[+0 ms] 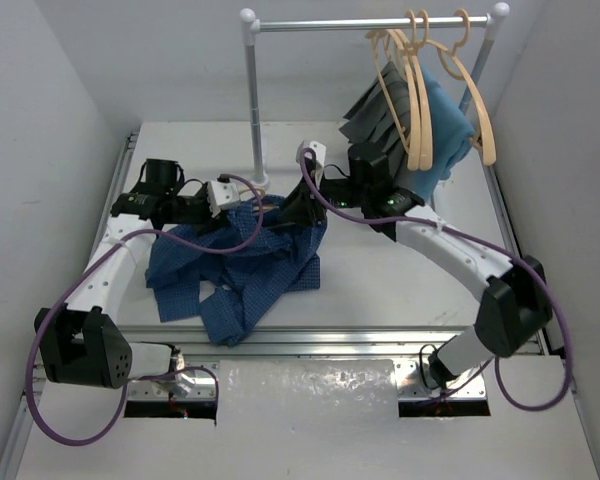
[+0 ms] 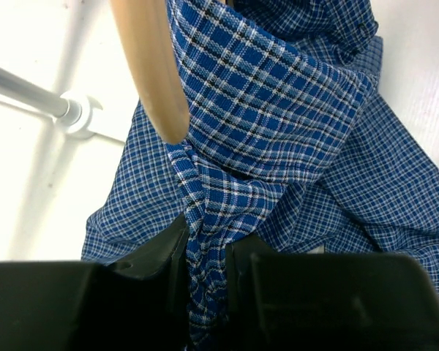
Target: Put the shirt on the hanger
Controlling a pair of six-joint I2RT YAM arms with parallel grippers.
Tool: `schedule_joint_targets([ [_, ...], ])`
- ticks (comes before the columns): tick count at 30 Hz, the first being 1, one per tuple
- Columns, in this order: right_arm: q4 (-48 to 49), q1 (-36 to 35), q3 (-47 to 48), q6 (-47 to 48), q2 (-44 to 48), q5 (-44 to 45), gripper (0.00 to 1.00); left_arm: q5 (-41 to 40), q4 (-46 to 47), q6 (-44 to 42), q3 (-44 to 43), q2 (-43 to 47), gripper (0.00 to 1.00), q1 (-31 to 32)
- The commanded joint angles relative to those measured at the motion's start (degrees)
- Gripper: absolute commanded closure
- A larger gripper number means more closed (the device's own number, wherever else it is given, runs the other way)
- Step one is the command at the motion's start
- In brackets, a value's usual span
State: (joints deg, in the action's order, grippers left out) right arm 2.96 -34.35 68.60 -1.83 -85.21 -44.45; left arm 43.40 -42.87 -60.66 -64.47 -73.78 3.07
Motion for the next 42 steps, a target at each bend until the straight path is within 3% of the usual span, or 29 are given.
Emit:
schedule_joint_targets([
  [1, 2.8, 1.7, 3.6, 1.0, -4.5, -7.9, 0.66, 5.4, 0.3, -2.1, -2.8, 2.1, 1.00, 0.6],
  [18, -9.7, 1.1, 18.9, 8.3, -18.4, -3.5, 0.60, 10.8, -3.1, -4.6, -6.0, 0.5, 1.00, 0.7],
  [32, -14.2, 0.0, 16.0, 13.5, -16.3, -5.9, 0.60, 7.8, 2.6, -0.9, -4.4, -0.9, 1.00, 0.7],
  [40, -15.1, -3.6, 17.3, 15.4, -19.6, -3.0, 0.62, 15.4, 0.4, -1.4, -7.2, -0.8, 1.00, 0.7],
  [42, -12.7, -3.7, 16.9, 13.6, -20.1, -3.3, 0.67, 16.0, 0.1, -1.6, -7.6, -0.9, 1.00, 0.6],
])
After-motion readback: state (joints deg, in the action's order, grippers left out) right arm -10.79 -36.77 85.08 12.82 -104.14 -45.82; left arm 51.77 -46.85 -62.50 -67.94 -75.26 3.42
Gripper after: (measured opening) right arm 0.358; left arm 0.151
